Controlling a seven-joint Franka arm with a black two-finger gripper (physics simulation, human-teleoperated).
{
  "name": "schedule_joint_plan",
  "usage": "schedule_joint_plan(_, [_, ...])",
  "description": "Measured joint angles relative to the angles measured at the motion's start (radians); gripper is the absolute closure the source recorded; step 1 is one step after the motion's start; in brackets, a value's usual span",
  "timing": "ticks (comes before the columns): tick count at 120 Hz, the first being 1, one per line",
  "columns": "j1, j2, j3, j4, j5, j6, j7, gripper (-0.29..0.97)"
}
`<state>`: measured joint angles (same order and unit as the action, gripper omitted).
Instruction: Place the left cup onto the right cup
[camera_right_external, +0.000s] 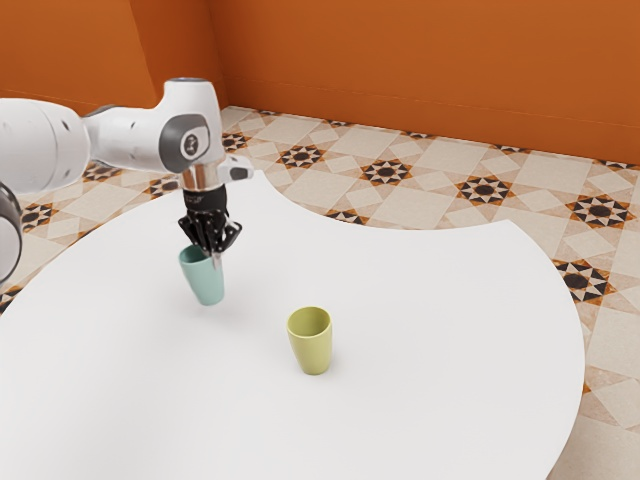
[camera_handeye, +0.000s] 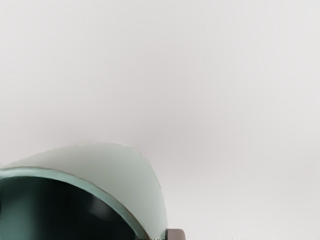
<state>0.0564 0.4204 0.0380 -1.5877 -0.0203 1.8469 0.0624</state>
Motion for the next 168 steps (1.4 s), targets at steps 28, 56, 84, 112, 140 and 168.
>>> schedule_joint_plan(28, [-0.052,-0.034,-0.002,0.019,0.038,-0.05,-0.019,0.79])
schedule_joint_plan(56, [-0.101,-0.078,-0.008,0.02,0.071,-0.086,-0.043,0.79])
schedule_joint_plan(84, [-0.164,-0.103,-0.017,0.02,0.099,-0.119,-0.071,0.79])
schedule_joint_plan(112, [-0.224,-0.126,-0.028,0.02,0.119,-0.131,-0.102,0.79])
schedule_joint_plan(140, [-0.253,-0.142,-0.057,0.02,0.132,-0.134,-0.135,0.79])
schedule_joint_plan(168, [-0.258,-0.157,-0.105,0.018,0.142,-0.133,-0.17,0.79])
